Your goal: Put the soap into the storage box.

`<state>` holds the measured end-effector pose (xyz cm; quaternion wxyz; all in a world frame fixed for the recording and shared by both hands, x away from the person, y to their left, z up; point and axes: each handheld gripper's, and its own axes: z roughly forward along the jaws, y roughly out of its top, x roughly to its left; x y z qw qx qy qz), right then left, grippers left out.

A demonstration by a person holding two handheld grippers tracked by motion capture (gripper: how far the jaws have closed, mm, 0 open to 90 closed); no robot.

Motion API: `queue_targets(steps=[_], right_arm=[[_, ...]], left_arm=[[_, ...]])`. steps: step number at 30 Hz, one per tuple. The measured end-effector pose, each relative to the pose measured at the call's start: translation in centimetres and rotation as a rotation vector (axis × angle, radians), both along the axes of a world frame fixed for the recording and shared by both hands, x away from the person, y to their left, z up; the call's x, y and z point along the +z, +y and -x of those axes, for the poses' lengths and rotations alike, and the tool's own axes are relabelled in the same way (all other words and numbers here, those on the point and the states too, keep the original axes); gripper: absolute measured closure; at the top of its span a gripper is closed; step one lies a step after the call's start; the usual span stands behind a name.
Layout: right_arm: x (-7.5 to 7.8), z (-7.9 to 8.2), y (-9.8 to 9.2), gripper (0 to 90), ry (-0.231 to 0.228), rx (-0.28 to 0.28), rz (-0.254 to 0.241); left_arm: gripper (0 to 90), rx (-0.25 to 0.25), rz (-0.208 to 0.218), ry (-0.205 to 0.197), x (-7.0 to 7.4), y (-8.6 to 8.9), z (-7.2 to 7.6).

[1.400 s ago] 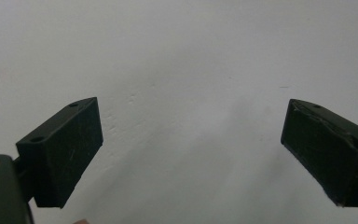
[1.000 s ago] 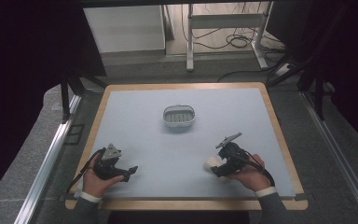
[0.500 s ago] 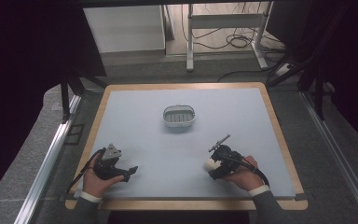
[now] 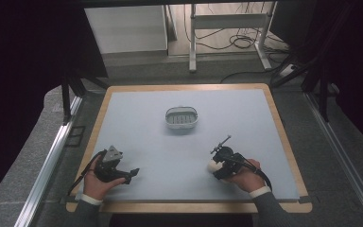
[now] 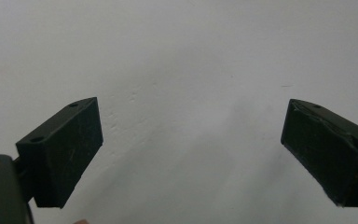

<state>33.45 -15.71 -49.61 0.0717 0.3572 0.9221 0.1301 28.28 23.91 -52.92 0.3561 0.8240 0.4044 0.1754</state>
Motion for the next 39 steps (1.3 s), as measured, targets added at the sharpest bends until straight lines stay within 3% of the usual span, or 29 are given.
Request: queue_targets(steps=[6, 14, 27, 39], right_arm=[[0.5, -0.3, -0.4, 49.3, 0.005, 0.009, -0.014], [2.3, -1.1, -0.8, 49.3, -0.017, 0.018, -0.054], [5.3, -4.3, -0.2, 49.3, -0.055, 0.056, -0.120], [6.0, -6.3, 0.7, 49.3, -0.066, 0.068, -0.132]], left_arm=[[5.9, 0.000, -0.001, -0.001, -0.1, -0.1, 0.0], [5.9, -0.002, -0.005, 0.003, -0.1, -0.1, -0.1], [5.9, -0.003, -0.004, 0.000, 0.0, 0.0, -0.1], [5.9, -0.004, -0.004, 0.000, 0.0, 0.0, 0.0]])
